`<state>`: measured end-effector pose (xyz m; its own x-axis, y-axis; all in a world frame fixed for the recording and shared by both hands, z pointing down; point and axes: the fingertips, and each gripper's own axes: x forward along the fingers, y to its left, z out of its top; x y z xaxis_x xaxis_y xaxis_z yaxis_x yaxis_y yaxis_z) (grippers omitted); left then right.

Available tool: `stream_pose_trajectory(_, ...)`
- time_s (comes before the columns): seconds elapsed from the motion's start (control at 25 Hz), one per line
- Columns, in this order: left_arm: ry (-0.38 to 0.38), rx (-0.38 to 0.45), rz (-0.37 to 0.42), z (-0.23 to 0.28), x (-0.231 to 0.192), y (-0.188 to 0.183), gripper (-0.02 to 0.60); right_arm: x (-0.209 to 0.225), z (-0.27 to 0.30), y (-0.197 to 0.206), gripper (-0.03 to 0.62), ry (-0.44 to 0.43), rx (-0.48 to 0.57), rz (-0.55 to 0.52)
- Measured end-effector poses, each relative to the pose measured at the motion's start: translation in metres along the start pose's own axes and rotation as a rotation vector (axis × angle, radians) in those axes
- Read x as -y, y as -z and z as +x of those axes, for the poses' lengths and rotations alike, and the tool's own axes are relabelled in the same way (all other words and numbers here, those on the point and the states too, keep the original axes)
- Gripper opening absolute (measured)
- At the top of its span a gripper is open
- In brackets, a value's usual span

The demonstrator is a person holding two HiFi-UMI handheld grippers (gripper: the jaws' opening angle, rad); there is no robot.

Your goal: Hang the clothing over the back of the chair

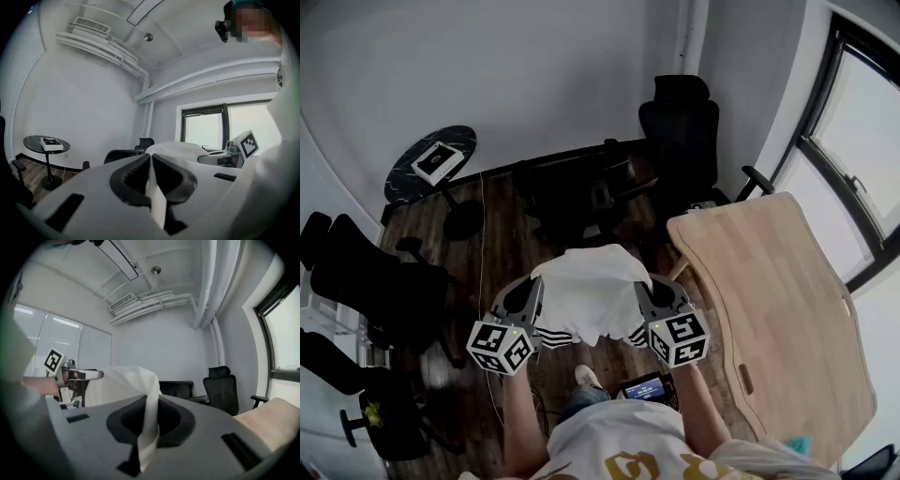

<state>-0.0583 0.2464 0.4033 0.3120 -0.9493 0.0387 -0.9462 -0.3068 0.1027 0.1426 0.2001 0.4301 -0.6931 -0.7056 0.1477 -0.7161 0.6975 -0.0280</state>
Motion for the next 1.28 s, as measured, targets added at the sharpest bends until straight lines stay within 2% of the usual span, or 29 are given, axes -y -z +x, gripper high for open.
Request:
stream_pose_trajectory(0.72,-0.025,-0.020,-0.001,0.022,-0.006,-0.001,0.029,0.017,0.014,-0.005,0.032,-0.048,0.002,-0.004)
stream_pose_trajectory(1.0,-0.025,-0.022,-0.001,0.055,-0.037,-0.004,0.029,0.031,0.055,-0.010,0.032,-0.055,0.005,0.008)
stream_pose_trajectory(1.12,0.006,0.011,0.014,0.081,-0.056,-0.006,0.029,0.043,0.081,-0.012,0.032,-0.051,0.003,0.031)
stream_pose_trajectory(1.28,0.038,0.021,-0.009,0.126,-0.098,-0.008,0.029,0.057,0.130,-0.020,0.032,-0.036,-0.011,0.050)
